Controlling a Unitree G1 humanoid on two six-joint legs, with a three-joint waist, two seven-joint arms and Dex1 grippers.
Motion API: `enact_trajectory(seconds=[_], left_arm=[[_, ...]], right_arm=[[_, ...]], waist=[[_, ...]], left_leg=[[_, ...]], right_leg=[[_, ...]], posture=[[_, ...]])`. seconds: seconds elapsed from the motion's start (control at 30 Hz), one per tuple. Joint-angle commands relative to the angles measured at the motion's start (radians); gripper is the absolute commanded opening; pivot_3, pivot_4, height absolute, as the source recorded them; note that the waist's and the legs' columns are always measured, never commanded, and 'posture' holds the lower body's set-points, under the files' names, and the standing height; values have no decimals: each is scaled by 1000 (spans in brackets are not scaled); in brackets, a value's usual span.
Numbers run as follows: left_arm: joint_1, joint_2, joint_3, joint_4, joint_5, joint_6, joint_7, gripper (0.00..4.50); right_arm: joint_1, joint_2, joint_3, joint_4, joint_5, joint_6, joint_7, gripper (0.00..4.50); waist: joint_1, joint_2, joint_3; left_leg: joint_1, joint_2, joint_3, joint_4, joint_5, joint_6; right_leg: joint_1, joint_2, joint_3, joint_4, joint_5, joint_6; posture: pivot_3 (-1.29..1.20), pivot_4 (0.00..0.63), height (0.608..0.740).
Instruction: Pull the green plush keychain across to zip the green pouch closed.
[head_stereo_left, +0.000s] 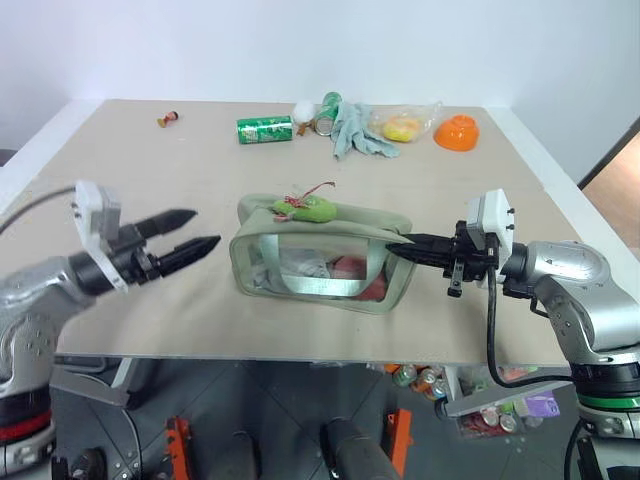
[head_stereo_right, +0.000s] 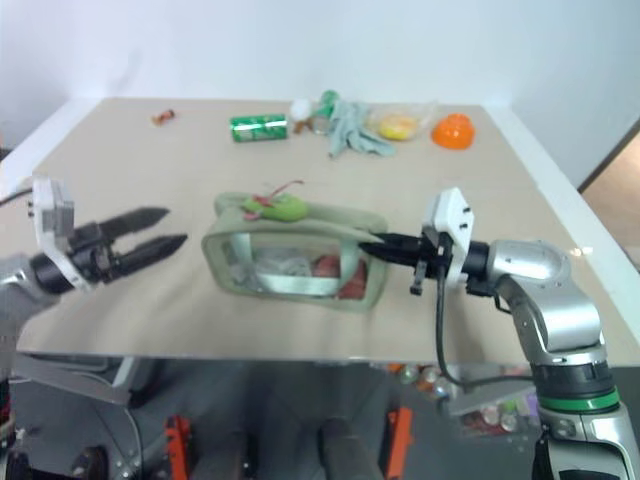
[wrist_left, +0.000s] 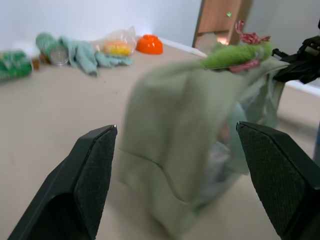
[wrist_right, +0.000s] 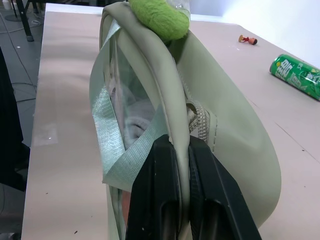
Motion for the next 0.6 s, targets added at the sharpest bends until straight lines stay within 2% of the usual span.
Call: enact_trajectory(seconds=[0.03,0.2,0.43,0.53,0.6], left_arm=[[12,-1,17,-116,-76,28,69,3963],[-19,-23,-80,-81,-10,-33,103,3963],[-68,-62,-166,33,72,-118,99,3963],[-73,-54,-203,46,97,-141,69,3166],[-76,-57,-209,50,102,-155,60,2455]], right_arm=[[-18,2,8,4,-6,-13,11,0],[-27,8,15,12,-15,-20,14,0],[-19,9,9,-2,-25,-21,6,0],[-3,4,-3,-17,-20,-17,-3,0],[10,-3,-13,-27,-17,-16,-6,0]], waist=[[2,0,0],[2,0,0],[-4,0,0],[-4,0,0],[-4,0,0]], left_leg=[[0,0,0,0,1,-1],[7,-1,0,0,2,-1],[8,-1,1,-2,2,-1],[8,-1,1,-3,2,-2],[8,-1,1,-3,2,-2]], right_leg=[[0,0,0,0,0,-1],[7,0,1,0,-2,-7],[8,0,2,0,-3,-7],[8,0,1,-1,-3,-6],[8,0,1,-1,-3,-5]], posture=[[0,150,740],[0,150,740],[0,150,740],[0,150,740],[0,150,740]])
